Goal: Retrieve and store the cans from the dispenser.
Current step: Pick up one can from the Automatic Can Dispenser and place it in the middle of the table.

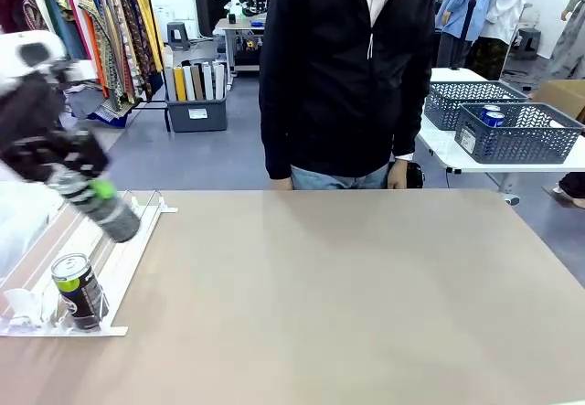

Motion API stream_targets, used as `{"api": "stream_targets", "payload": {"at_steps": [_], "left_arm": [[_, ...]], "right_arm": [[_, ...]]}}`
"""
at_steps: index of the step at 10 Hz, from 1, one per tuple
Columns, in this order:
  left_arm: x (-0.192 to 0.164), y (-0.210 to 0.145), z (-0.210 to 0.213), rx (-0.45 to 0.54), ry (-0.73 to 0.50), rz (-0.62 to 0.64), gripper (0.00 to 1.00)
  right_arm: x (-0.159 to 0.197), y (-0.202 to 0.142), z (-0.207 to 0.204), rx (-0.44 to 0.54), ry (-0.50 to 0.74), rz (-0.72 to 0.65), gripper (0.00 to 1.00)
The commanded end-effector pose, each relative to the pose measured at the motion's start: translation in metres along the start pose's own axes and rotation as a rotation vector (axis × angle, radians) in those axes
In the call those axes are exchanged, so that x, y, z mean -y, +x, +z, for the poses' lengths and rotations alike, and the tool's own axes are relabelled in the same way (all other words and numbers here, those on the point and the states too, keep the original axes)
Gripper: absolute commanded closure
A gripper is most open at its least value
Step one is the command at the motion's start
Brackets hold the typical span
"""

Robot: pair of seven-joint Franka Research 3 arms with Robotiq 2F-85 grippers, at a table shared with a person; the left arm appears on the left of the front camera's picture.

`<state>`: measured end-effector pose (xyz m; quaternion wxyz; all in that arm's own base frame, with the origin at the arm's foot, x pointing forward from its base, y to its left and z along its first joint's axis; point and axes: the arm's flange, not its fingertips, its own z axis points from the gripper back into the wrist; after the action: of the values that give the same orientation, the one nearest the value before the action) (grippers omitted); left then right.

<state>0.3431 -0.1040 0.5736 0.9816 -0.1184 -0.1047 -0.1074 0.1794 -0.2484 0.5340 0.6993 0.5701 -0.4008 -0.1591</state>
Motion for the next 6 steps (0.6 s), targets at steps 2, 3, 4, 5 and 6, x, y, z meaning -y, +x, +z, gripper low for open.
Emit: {"api": "stream_targets", "payload": {"at_steps": [2,3,4,5,6], "left_arm": [[0.141,0.094,-0.07,-0.077,0.003,-0.241,1.0],[0.188,0.116,-0.105,-0.111,0.06,-0.267,1.0],[0.231,0.129,-0.142,-0.153,0.088,-0.343,1.0],[0.263,0.133,-0.171,-0.197,0.112,-0.429,1.0],[0.284,0.135,-0.198,-0.211,0.114,-0.48,1.0]], "right_arm": [[-0.001,0.002,-0.002,0.012,0.022,0.025,0.0],[-0.001,0.002,-0.002,0.012,0.022,0.025,0.0],[-0.001,0.002,-0.002,0.012,0.022,0.025,0.0],[-0.001,0.002,-0.002,0.012,0.022,0.025,0.0],[-0.001,0.002,-0.002,0.012,0.022,0.025,0.0]]}}
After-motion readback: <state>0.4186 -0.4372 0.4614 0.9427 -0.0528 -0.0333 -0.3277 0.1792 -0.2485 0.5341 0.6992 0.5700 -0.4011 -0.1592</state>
